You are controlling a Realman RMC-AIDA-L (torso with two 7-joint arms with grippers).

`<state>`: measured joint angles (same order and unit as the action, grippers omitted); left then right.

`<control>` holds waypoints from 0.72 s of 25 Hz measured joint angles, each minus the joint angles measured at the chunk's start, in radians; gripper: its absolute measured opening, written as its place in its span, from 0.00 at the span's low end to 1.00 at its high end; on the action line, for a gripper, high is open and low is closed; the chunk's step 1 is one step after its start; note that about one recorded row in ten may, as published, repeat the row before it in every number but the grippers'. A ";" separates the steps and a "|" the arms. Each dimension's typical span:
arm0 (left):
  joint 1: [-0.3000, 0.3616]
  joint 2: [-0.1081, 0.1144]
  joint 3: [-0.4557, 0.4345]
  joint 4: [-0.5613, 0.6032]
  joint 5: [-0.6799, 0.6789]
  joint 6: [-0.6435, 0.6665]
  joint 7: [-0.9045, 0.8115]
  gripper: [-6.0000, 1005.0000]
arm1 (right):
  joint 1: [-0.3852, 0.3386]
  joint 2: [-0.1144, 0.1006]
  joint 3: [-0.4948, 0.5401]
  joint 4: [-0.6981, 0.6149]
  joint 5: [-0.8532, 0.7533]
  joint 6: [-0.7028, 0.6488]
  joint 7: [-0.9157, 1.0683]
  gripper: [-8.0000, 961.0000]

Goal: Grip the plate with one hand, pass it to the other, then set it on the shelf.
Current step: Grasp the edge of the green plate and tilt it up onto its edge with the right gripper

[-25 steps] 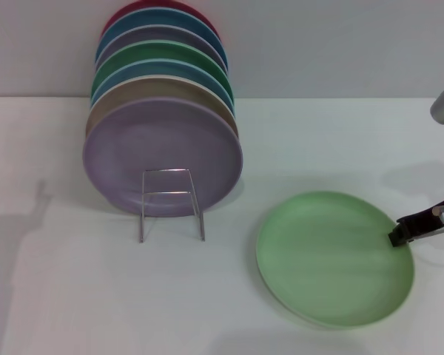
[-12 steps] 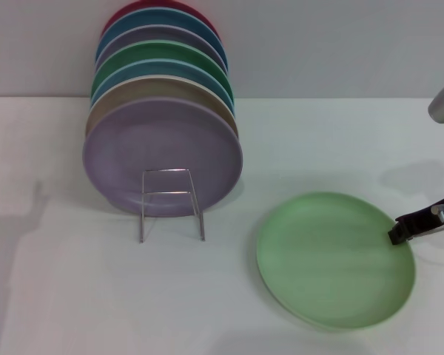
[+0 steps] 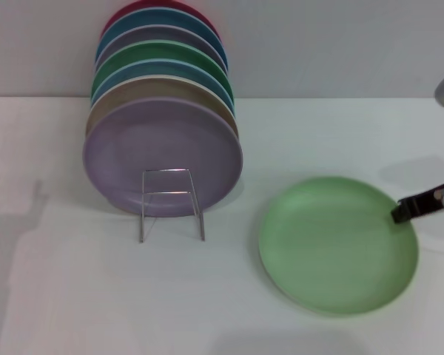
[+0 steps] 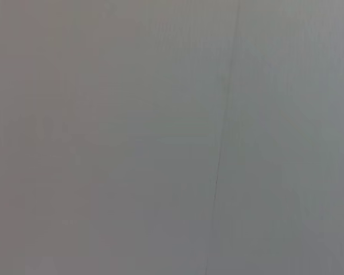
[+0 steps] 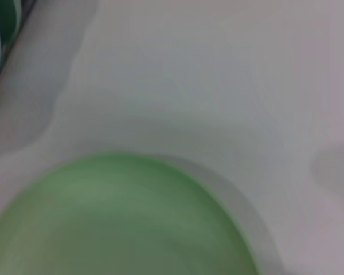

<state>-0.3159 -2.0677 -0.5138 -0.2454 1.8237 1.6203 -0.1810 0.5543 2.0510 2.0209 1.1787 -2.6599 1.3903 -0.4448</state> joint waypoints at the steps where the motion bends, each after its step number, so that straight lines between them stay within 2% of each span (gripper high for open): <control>1: 0.000 0.000 0.000 0.000 0.000 0.000 0.000 0.86 | -0.011 0.003 0.002 0.029 0.001 -0.006 0.000 0.03; 4: 0.000 0.000 0.000 0.000 0.000 0.004 0.000 0.86 | -0.051 0.011 0.003 0.152 0.004 -0.028 -0.005 0.03; 9: 0.003 0.000 0.000 0.000 0.000 0.019 0.000 0.86 | -0.094 0.023 0.001 0.278 0.007 -0.058 -0.034 0.03; 13: 0.005 0.000 0.000 0.000 0.000 0.021 0.000 0.86 | -0.118 0.025 -0.009 0.324 0.008 -0.098 -0.047 0.03; 18: 0.006 0.000 0.000 0.000 0.000 0.023 0.000 0.86 | -0.180 0.026 -0.075 0.386 0.004 -0.218 -0.069 0.03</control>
<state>-0.3099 -2.0678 -0.5138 -0.2455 1.8239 1.6431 -0.1810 0.3740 2.0770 1.9462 1.5648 -2.6558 1.1720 -0.5134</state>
